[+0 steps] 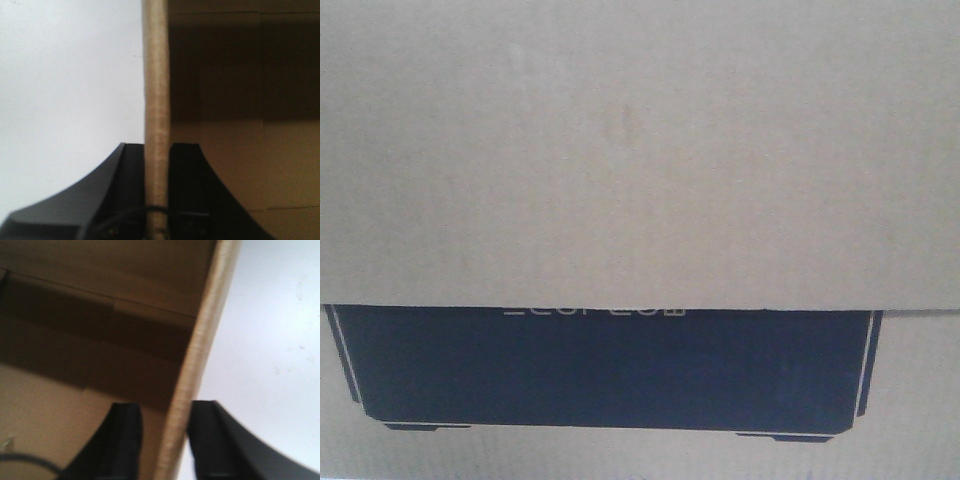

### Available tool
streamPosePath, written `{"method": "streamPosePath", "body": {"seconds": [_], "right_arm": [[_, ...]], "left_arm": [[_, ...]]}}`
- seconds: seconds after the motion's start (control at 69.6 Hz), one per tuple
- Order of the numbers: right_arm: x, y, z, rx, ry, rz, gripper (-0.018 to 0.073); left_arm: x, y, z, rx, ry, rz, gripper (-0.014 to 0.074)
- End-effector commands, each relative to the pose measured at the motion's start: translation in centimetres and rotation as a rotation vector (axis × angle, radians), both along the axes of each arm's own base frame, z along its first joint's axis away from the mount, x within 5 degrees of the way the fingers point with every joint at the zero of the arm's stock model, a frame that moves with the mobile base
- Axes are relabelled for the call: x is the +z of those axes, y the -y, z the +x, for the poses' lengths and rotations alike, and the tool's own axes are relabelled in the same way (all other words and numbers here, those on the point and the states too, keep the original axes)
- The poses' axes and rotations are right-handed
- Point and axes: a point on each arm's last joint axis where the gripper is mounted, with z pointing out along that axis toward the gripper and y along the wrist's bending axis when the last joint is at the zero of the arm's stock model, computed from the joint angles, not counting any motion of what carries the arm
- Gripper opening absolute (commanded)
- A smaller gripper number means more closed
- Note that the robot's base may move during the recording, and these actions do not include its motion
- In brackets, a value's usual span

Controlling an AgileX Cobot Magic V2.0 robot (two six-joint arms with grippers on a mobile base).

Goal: Grab box from left shelf to table start

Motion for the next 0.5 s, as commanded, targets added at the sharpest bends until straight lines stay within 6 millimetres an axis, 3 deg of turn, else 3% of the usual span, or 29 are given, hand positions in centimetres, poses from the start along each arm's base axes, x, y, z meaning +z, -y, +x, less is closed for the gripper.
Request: {"method": "streamPosePath", "body": {"seconds": [0.0, 0.057, 0.172, 0.302, 0.488], "right_arm": [[2.0, -0.5, -0.4, 0.018, 0.076, 0.058, 0.0565], [1.9, -0.5, -0.5, 0.02, 0.072, 0.054, 0.064], [2.2, -0.5, -0.8, 0.018, 0.085, 0.054, 0.0625], [3.3, -0.4, -1.8, 0.013, 0.146, 0.055, 0.0625], [5.7, 0.0, -4.9, -0.001, 0.254, 0.043, 0.061]], "left_arm": [[1.3, 0.7, -0.2, -0.022, 0.04, -0.064, 0.0204], [1.5, 0.7, -0.2, -0.02, 0.041, -0.067, 0.0323], [2.5, 0.9, -0.3, -0.023, 0.054, -0.087, 0.0503], [4.3, 0.8, -0.8, -0.029, 0.084, -0.093, 0.0501], [7.7, 0.0, -4.3, -0.035, 0.21, -0.118, 0.0398]]}}
